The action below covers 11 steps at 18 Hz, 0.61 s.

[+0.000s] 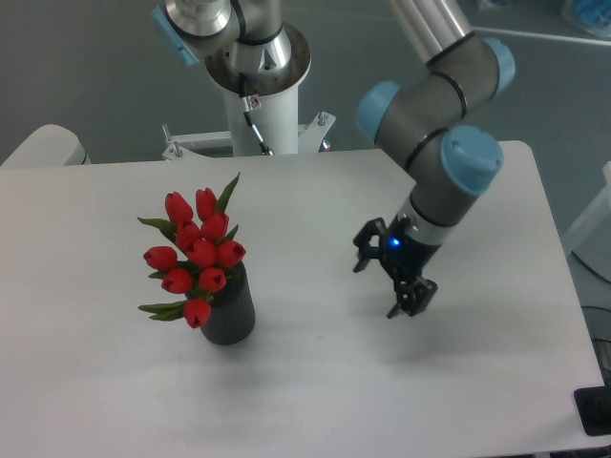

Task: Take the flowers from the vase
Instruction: 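Move the open gripper to the tulip stems above the black vase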

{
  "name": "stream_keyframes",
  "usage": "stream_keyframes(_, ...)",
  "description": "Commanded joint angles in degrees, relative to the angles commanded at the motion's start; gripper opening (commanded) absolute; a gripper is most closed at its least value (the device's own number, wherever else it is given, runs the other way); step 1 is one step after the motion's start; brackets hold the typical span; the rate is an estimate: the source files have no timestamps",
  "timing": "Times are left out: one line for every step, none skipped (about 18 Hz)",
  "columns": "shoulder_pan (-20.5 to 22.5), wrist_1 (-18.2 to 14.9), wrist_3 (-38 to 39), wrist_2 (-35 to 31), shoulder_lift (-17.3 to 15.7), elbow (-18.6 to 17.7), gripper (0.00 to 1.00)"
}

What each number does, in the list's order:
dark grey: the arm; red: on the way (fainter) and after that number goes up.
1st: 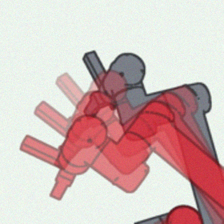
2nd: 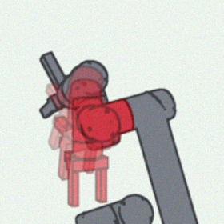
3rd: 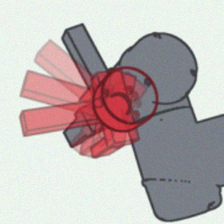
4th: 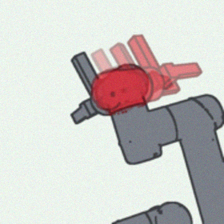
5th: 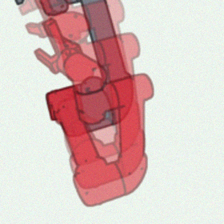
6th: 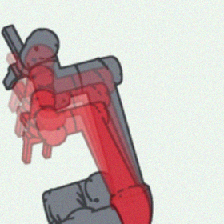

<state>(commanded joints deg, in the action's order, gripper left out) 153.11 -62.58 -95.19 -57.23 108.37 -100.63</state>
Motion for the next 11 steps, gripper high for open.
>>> stream_keyframes(-0.1,0.0,1.1,1.4,-0.2,-0.9,1.0)
stream_keyframes(-0.3,0.0,2.1,3.2,-0.9,-1.7,1.0)
stream_keyframes(-0.4,-0.1,2.9,5.3,-2.1,-2.5,1.0)
stream_keyframes(-0.4,-0.1,3.6,7.4,-2.7,-3.4,1.0)
stream_keyframes(-0.4,-0.3,4.5,9.7,-3.7,-4.6,1.0)
stream_keyframes(-0.5,-0.3,5.2,11.9,-4.7,-5.6,1.0)
stream_keyframes(-0.5,-0.3,5.7,13.9,-5.6,-6.5,1.0)
stream_keyframes(-0.4,-0.4,6.8,15.4,-6.4,-6.7,1.0)
stream_keyframes(-0.4,-0.4,8.3,16.6,-7.0,-6.8,1.0)
stream_keyframes(-0.4,-0.5,9.8,17.3,-7.6,-7.0,1.0)
stream_keyframes(-0.5,-0.6,11.1,18.0,-8.2,-7.4,1.0)
